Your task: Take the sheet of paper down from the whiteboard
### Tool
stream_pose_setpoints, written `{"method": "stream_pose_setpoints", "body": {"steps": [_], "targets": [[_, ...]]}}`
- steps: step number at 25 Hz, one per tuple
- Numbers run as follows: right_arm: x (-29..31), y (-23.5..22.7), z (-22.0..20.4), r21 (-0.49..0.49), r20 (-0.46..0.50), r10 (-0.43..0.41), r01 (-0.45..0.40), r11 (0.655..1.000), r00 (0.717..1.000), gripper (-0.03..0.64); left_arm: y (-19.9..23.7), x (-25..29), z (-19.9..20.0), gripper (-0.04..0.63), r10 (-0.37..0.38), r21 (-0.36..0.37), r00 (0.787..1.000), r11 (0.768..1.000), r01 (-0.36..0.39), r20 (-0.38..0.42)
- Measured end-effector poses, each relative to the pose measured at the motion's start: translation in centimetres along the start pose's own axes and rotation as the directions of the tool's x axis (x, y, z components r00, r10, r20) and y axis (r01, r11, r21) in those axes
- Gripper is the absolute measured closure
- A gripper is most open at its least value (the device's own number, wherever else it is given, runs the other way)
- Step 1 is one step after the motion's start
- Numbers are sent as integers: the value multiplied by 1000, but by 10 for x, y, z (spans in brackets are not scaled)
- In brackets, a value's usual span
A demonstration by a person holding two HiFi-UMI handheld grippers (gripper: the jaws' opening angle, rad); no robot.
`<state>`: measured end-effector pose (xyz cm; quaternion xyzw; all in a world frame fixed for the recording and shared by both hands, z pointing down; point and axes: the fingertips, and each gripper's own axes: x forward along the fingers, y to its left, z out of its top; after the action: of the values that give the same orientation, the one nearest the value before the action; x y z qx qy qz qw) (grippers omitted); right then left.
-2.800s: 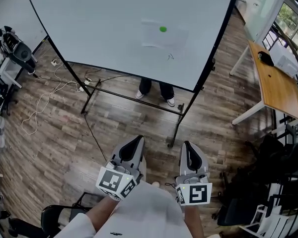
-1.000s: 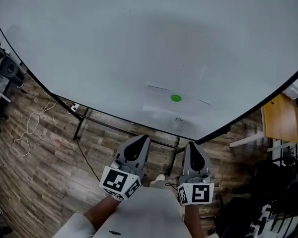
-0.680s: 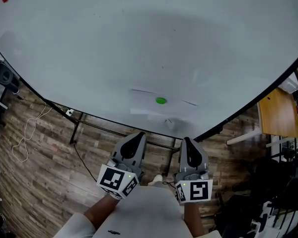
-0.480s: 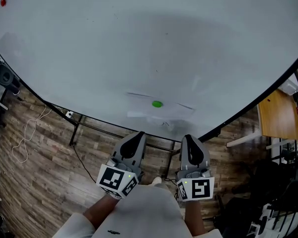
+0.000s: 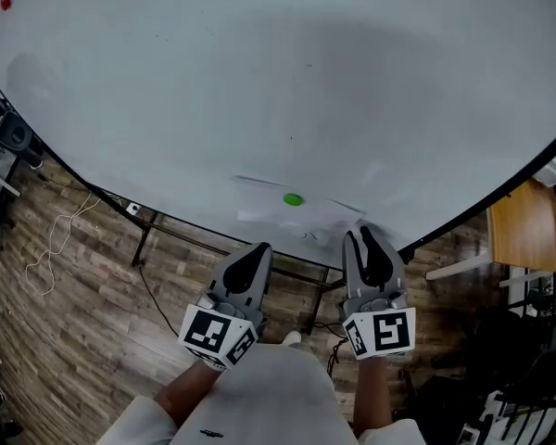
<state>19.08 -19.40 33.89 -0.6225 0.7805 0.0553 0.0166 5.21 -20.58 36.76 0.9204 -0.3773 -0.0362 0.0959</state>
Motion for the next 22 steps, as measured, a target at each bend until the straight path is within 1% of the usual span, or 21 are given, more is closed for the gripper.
{"method": "stream_pose_setpoints", "body": {"steps": [8, 15, 17, 19, 22], "targets": [[16, 1, -1, -14, -22, 46, -46, 999, 999, 534, 2, 5, 3, 589, 12, -3, 1000, 1000, -12, 7], [18, 1, -5, -18, -31, 52, -52, 998, 998, 536, 3, 10, 3, 589, 12, 1, 1000, 1000, -12, 6], [19, -2, -7, -23, -36, 41, -42, 999, 998, 556, 1, 13, 4, 589, 7, 5, 1000, 1000, -7, 8], [20, -5, -8, -32, -46, 28, -30, 999, 999, 591, -1, 16, 5, 589, 2, 10, 1000, 1000, -2, 10], [21, -7, -8, -38, -57, 19, -21, 999, 998, 606, -3, 19, 7, 589, 2, 18, 1000, 1000, -2, 18]]}}
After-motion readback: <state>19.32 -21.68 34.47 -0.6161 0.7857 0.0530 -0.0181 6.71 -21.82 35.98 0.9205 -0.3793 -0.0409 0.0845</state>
